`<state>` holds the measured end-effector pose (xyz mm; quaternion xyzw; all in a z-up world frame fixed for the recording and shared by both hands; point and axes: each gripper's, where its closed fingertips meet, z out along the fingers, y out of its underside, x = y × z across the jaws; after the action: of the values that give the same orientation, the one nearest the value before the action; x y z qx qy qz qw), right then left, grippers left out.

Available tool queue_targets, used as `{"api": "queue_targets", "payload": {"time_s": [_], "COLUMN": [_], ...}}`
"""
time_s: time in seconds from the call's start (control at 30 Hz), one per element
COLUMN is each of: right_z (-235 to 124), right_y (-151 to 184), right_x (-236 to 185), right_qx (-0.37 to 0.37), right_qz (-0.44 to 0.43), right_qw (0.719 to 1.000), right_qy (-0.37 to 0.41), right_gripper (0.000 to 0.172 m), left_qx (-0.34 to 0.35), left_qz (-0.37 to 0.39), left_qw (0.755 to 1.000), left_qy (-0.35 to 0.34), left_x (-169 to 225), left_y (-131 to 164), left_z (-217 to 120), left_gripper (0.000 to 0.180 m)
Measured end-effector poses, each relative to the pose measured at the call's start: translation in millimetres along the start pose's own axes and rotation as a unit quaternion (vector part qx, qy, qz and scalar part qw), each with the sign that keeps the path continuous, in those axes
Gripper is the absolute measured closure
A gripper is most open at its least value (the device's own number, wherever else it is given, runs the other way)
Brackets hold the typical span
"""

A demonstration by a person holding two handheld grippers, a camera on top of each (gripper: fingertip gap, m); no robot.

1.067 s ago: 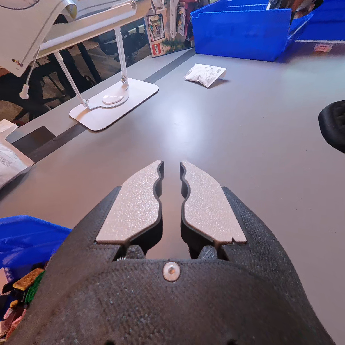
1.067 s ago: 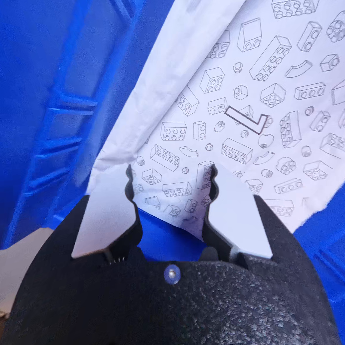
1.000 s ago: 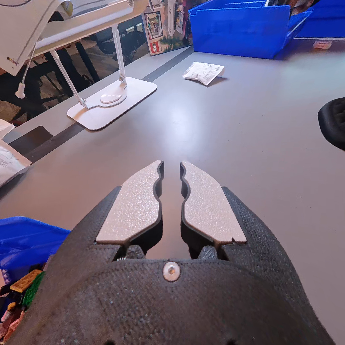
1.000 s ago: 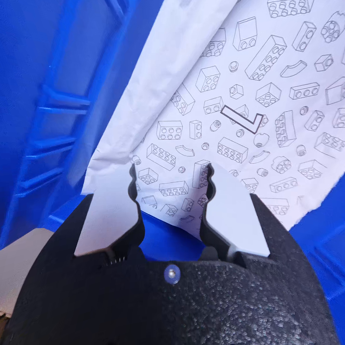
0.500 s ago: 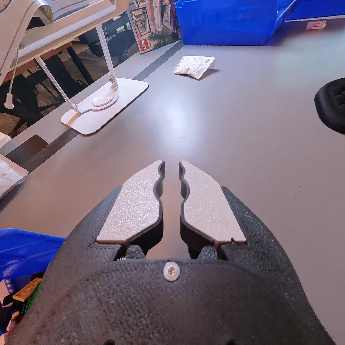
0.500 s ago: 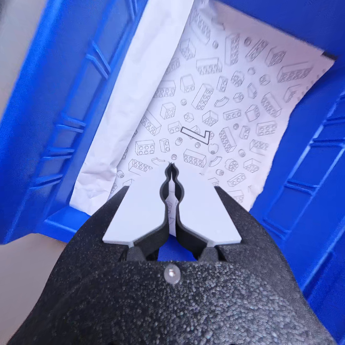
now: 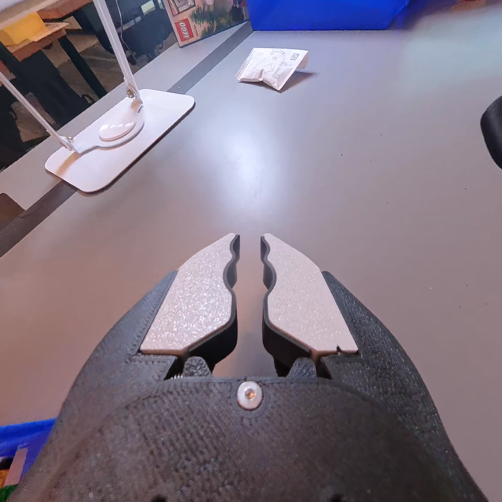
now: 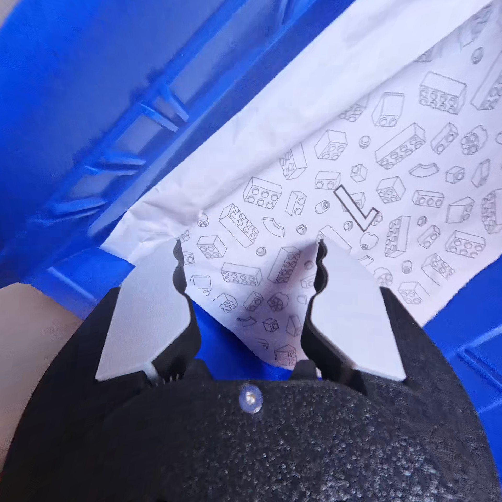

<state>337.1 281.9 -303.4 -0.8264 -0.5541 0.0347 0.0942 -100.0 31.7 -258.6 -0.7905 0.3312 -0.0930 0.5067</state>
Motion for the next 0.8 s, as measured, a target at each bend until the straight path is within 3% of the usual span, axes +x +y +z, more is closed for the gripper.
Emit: {"api": "queue_targets", "payload": {"time_s": [0.27,0.47,0.57,0.67,0.8], "right_z": [6,4,3,2,-9], "right_y": [-3,-5,-8,-8,-13], "right_x": [1,8,4,-1,-12], "right_qx": [-0.005,0.021,0.028,0.028,0.079], "right_qz": [-0.003,0.010,0.002,-0.018,0.005], "right_qw": [1.000,0.999,0.999,0.999,0.994], "right_qy": [-0.025,-0.023,-0.025,-0.026,-0.075], "right_gripper": [0.080,0.098,0.126,0.138,0.134], "left_qx": [-0.009,-0.017,-0.015,-0.013,-0.013], "left_qz": [0.030,0.038,0.032,0.022,0.002], "left_qw": [0.999,0.999,0.999,1.000,1.000], "left_qy": [0.008,0.019,0.018,0.010,0.000], "left_x": [20,34,34,28,19], "left_y": [-35,-29,-24,-19,-12], "left_z": [25,33,29,22,14], "left_gripper": [0.165,0.165,0.166,0.166,0.167]}}
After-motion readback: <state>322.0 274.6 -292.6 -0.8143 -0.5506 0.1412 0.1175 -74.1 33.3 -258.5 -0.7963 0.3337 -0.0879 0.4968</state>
